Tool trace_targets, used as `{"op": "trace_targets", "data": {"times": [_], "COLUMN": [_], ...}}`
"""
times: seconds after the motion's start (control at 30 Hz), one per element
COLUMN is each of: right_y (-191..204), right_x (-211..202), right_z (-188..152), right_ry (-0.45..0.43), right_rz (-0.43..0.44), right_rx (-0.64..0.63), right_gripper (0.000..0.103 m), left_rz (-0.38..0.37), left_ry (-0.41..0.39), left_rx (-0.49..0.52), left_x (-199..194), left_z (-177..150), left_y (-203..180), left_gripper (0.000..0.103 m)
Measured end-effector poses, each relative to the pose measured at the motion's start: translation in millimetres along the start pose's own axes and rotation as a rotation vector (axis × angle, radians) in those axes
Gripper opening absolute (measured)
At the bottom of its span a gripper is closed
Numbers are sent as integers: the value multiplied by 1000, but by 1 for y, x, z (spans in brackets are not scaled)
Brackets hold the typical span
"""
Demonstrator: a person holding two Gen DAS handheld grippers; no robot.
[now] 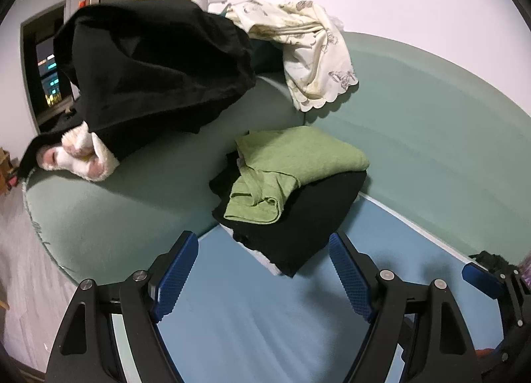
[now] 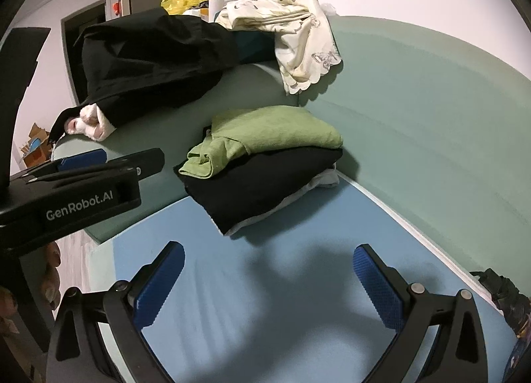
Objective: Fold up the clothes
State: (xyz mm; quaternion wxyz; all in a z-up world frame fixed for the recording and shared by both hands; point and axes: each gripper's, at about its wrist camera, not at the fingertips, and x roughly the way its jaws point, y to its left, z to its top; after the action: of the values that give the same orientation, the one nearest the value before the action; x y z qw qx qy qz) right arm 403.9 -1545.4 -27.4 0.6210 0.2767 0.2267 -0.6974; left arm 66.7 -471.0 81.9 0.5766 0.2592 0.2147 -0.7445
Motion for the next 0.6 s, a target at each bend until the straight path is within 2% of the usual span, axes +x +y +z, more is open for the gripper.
{"op": "trace_targets", "data": {"times": [0.13, 0.33, 0.47, 0.6], "right_y": [8, 13, 32, 21], "right_x": [17, 16, 48, 28], "right_z": [20, 31, 64, 63], "right_ry": [17, 33, 69, 115], "right_rz": [-21, -50, -35, -40], "right_rx": [-13, -38, -48, -62], "right_gripper": [103, 103, 103, 103], "left_rz": [9, 9, 12, 18], "left_ry": [24, 38, 42, 47], "left_rx": [-13, -6, -9, -8], "left_x": [9, 15, 17, 19], "left_z": [4, 12, 19, 27], "left_y": [4, 7, 8, 9], "left_gripper": [81, 82, 82, 82]}}
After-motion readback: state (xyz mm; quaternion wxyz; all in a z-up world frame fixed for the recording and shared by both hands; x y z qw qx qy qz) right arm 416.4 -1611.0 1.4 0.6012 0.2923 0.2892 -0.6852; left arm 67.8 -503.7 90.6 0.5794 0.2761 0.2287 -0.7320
